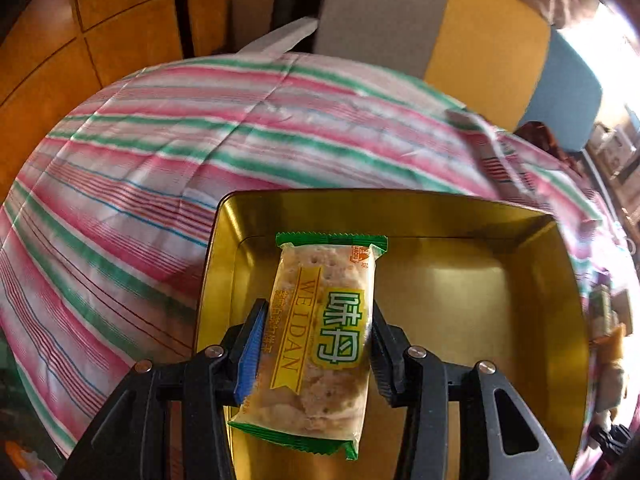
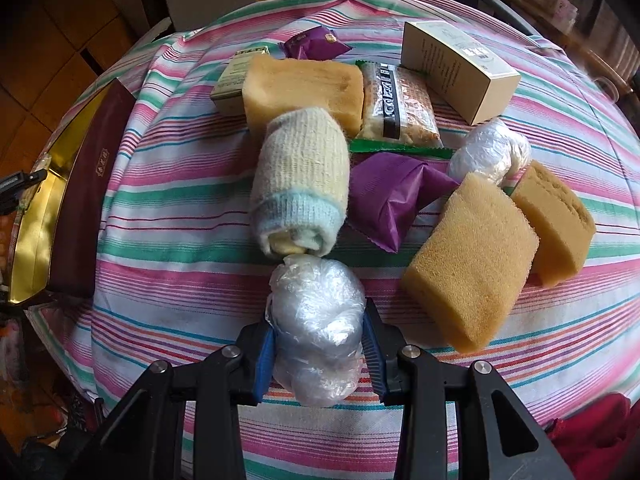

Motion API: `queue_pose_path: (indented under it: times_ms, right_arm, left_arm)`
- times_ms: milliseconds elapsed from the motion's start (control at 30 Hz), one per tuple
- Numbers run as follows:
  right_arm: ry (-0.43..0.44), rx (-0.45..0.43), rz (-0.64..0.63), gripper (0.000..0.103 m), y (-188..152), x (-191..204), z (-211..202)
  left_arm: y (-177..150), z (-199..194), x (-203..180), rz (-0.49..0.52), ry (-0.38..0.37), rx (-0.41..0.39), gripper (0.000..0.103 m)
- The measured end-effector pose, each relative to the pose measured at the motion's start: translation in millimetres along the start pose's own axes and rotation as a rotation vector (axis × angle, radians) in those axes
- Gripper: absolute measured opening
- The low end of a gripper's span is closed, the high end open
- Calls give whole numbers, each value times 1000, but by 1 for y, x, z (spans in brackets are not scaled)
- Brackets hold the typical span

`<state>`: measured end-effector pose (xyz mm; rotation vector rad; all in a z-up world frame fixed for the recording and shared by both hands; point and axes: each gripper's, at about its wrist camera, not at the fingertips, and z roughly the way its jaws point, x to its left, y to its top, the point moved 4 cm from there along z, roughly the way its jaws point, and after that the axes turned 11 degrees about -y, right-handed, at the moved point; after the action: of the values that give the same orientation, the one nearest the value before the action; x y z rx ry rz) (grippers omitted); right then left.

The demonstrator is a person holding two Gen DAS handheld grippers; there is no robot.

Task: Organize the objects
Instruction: 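Carry the cracker packet into the gold tray and open the left gripper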

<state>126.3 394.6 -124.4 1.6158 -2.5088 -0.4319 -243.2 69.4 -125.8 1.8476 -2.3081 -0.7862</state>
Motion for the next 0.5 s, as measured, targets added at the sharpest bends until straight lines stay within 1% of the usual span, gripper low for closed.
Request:
queue_pose_path:
  times_ms: [33, 100, 167, 233, 400, 500]
  right_arm:
    - [0, 0, 0, 40, 0, 1, 0]
    - [-1, -1, 0, 40, 1, 2, 1]
    - [-2, 0, -1, 40, 2, 0, 1]
    - [-2, -1, -3, 40, 1, -2, 0]
    - [-12, -6, -6, 41, 2, -1, -1]
    - [0, -18, -4, 40, -3, 2, -6]
  left_arm:
    - [1, 3, 2, 2, 9, 0, 47]
    - [3, 2, 1, 17, 28, -27, 47]
    - [5, -2, 0, 15, 6, -40, 49]
    - [5, -7, 0, 17, 18, -54, 49]
    - [-5, -43, -6, 29, 9, -130, 49]
    - [-19, -70, -17, 79, 8, -184, 52]
